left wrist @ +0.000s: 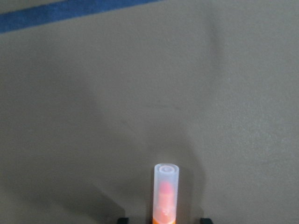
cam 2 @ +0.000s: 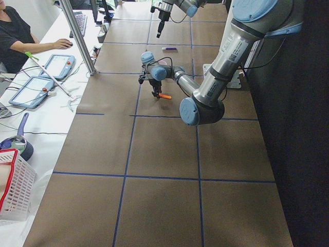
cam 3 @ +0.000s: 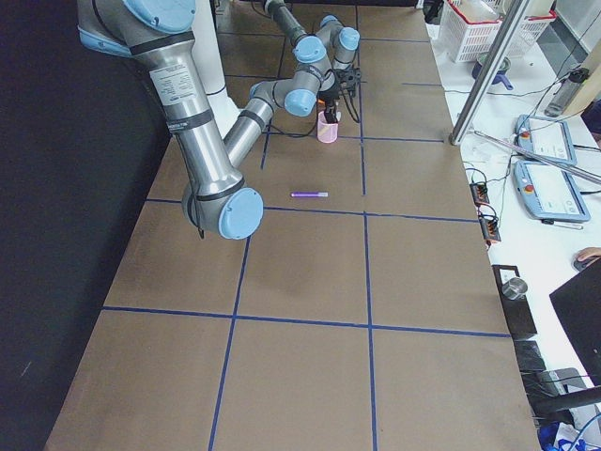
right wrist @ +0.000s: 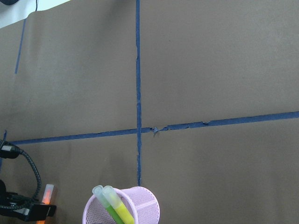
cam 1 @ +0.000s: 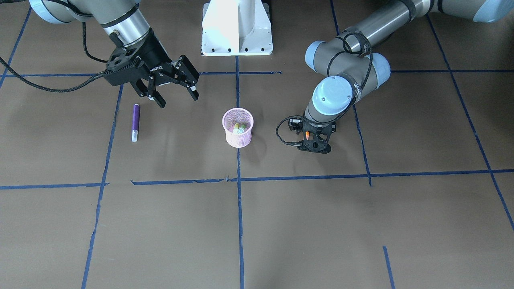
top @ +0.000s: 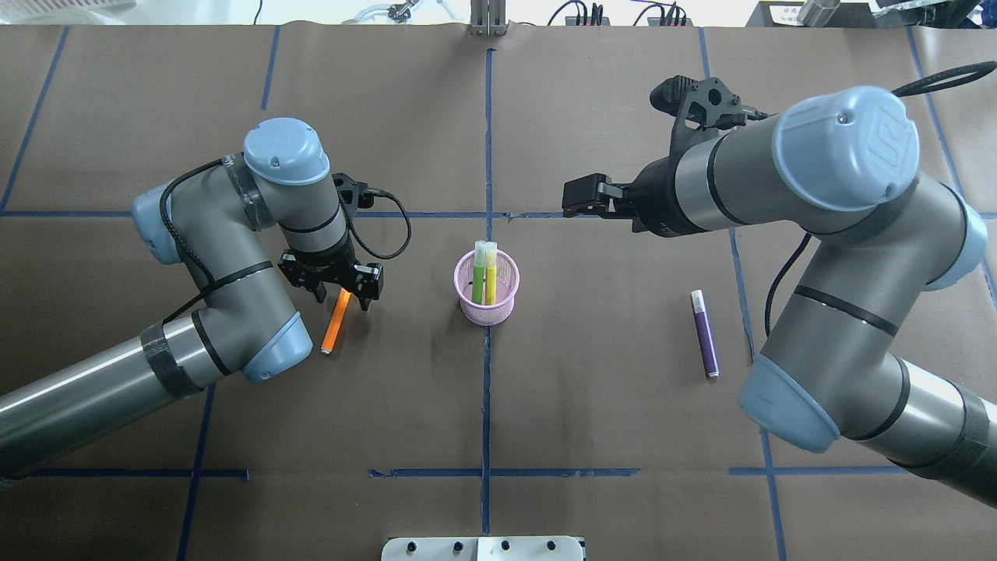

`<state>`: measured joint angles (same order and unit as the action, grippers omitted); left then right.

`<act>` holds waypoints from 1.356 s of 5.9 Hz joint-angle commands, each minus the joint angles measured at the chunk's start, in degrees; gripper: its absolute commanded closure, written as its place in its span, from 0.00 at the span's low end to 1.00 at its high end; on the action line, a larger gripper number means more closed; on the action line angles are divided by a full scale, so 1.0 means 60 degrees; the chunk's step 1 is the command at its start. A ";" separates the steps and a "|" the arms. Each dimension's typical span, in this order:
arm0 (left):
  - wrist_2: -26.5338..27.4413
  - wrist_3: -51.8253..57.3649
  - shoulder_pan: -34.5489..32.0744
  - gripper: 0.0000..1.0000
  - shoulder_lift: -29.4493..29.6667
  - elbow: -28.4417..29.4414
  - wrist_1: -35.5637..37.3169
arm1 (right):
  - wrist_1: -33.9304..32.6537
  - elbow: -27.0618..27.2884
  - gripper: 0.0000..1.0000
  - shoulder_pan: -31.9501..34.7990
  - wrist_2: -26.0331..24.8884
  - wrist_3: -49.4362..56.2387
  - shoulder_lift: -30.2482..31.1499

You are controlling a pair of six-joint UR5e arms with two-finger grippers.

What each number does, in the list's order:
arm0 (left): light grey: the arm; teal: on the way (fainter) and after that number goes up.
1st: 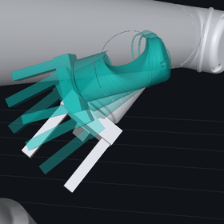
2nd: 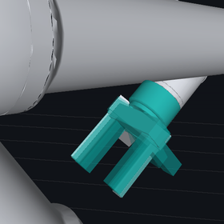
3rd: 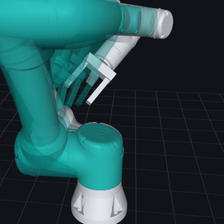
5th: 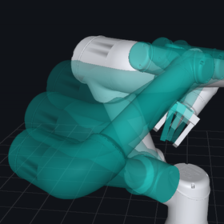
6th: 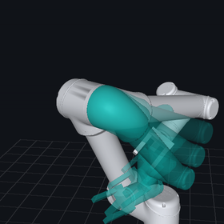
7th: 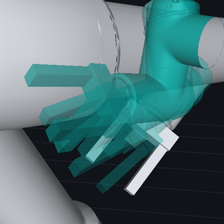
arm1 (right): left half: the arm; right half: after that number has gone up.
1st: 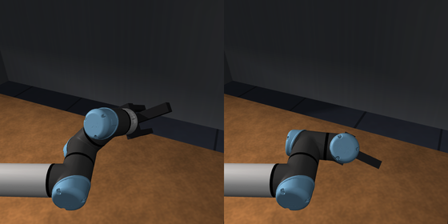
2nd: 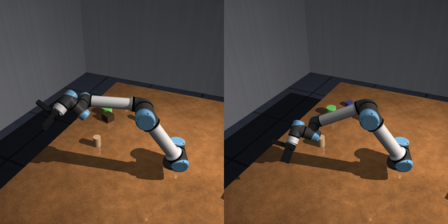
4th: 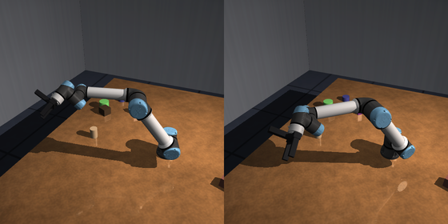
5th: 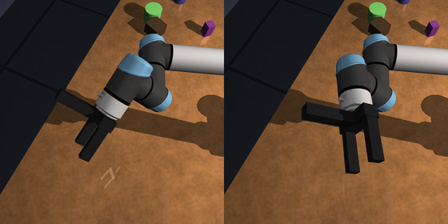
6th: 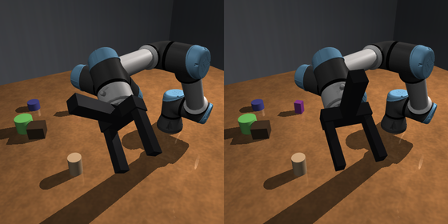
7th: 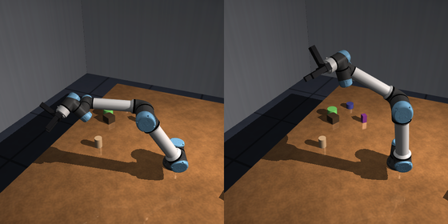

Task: Collect pens into pen holder
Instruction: 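Lift the orange highlighter with the left gripper and carry it over the cup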

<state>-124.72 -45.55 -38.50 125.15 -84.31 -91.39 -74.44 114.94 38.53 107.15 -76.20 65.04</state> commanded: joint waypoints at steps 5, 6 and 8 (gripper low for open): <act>0.0015 0.0209 -0.0218 1.00 0.0015 -0.0316 -0.0105 | 0.0000 -0.0041 0.01 -0.0006 -0.0016 0.0000 -0.0001; 0.0059 0.0194 -0.0321 1.00 0.0015 -0.0739 -0.0120 | 0.0015 -0.0027 0.01 0.0023 -0.0001 0.0000 0.0014; 0.1076 0.0034 -0.0337 1.00 0.0146 -0.2242 -0.0469 | 0.0029 0.0133 0.01 0.0256 0.0130 0.0000 0.0232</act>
<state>-121.96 -44.93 -40.44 125.57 -93.01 -92.94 -74.33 115.21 39.22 107.46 -76.20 65.54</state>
